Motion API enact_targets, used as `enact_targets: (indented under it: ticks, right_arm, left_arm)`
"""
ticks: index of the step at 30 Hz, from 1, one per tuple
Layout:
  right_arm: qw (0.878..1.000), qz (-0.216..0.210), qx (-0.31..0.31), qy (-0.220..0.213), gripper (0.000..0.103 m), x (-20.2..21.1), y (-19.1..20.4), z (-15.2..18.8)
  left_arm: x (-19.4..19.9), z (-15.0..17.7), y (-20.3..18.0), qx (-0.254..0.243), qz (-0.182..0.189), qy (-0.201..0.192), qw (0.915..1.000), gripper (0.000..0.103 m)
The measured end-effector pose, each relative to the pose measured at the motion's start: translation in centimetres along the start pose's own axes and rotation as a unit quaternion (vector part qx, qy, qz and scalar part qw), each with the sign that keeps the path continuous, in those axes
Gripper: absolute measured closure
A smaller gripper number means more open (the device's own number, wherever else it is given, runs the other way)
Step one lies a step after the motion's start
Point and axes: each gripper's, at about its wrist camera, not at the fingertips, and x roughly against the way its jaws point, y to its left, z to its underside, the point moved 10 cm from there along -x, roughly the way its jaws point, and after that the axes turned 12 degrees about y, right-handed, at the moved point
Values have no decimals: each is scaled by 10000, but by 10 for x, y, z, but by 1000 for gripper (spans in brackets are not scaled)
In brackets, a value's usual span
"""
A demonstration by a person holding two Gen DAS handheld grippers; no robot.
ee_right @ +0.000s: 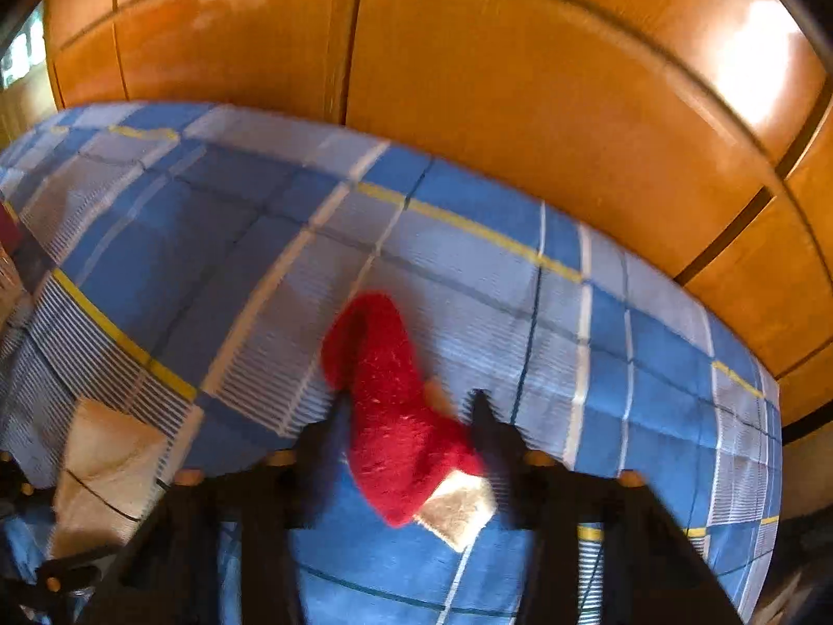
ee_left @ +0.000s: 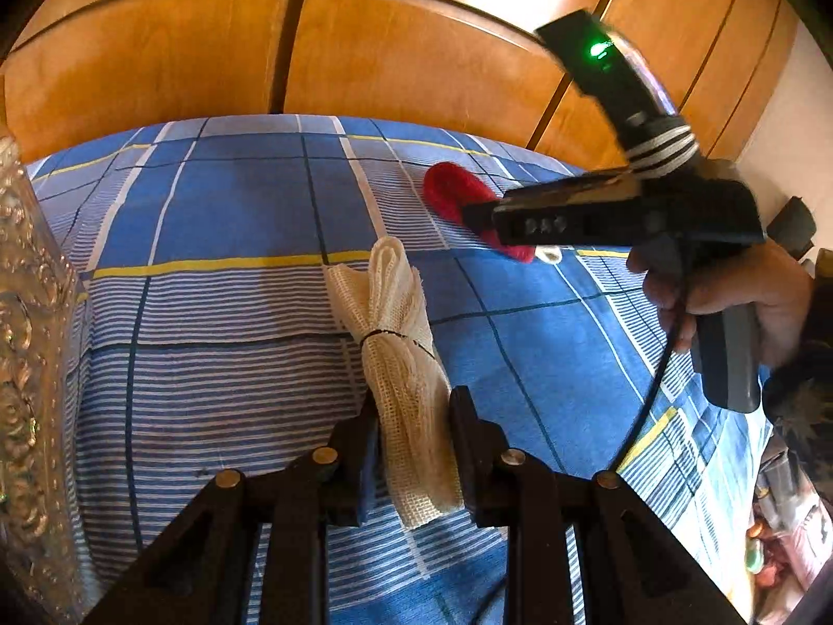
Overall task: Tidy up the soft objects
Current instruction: 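Lift the white towel roll with left gripper while right gripper grasps the red sock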
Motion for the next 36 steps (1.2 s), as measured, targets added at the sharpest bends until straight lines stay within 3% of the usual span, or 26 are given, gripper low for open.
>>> enact_targets:
  ticks: [2,6,10,12,15,18,24,32,36]
  right_arm:
    - [9999,-27,-83,-50,78,4,2,5]
    - [9979,-331,-549,29,79,26,7,34]
    - [9848,-973,-1404,306,78,44,17,93]
    - [9812,-933,-1658,318,78,47,21,121]
    - [9730,-970,-2092,-14,77,49,22,146]
    - [9647,-1026,-2414,-245,77,47,19,146]
    - [9771,41,-2057,-541,73,44,35,135]
    - [9747,202,-2117,-688,73,44,33,138]
    - [9739,250,-2132,-737,73,45,35,137]
  left_arm:
    - [0,0,0,1,3,0,10000,76]
    - [0,1,0,-2,2,-12,10000,76]
    - [0,1,-2,-50,-74,-21,10000,76]
    - [0,2,-3,-98,-162,-12,9998,76]
    - [0,0,-6,-193,-346,61,9992,78]
    - [-1,-4,-9,-185,-479,280,9983,83]
    - [13,-20,-11,-43,-574,446,9973,88]
    - [73,-82,-6,316,-568,79,9979,88]
    - [112,-121,28,606,-829,-192,9945,88]
